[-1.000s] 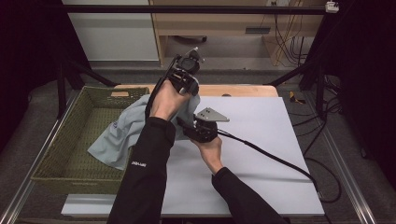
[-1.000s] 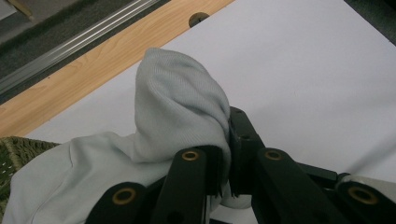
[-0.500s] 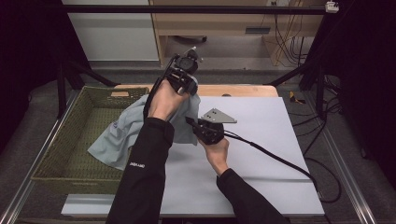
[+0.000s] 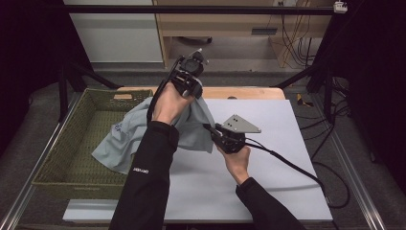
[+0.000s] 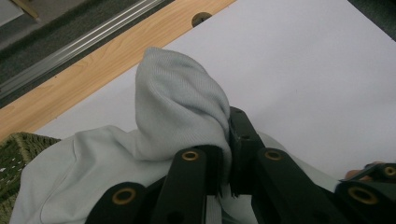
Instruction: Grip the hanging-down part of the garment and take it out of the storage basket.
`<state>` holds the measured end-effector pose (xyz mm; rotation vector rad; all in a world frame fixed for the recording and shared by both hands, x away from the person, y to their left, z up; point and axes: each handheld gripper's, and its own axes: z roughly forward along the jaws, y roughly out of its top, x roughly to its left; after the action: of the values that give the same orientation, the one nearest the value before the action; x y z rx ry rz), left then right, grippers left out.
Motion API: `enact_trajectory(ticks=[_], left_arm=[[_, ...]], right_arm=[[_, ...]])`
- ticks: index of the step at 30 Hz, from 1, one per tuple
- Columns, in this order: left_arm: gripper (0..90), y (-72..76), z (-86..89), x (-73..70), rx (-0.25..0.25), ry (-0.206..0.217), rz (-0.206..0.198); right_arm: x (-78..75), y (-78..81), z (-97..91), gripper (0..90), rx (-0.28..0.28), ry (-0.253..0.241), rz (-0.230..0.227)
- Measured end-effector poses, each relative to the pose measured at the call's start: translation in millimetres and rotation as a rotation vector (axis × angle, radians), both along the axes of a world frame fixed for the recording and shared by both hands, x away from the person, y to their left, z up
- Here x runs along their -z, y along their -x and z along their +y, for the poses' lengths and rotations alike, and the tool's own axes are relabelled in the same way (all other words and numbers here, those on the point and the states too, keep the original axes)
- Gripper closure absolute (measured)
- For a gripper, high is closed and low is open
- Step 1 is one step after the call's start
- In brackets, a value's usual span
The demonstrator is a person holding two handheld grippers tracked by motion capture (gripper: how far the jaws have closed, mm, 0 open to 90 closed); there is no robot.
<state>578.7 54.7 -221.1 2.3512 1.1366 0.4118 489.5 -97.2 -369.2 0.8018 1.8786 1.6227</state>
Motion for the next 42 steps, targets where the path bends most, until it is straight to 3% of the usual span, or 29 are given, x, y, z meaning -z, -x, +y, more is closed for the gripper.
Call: enact_trajectory(ticks=[21,42], left_arm=[[84.3,7.3,-11.9,0.2,0.044,0.021,0.005],[84.3,15.2,-25.0,-5.9,0.081,0.046,0.003]], right_arm=[[-24.4,10.5,-47.0,89.3,0.085,0.017,-0.037],[-44.4,7.7,-72.4,89.2,0.177,0.031,-0.077]])
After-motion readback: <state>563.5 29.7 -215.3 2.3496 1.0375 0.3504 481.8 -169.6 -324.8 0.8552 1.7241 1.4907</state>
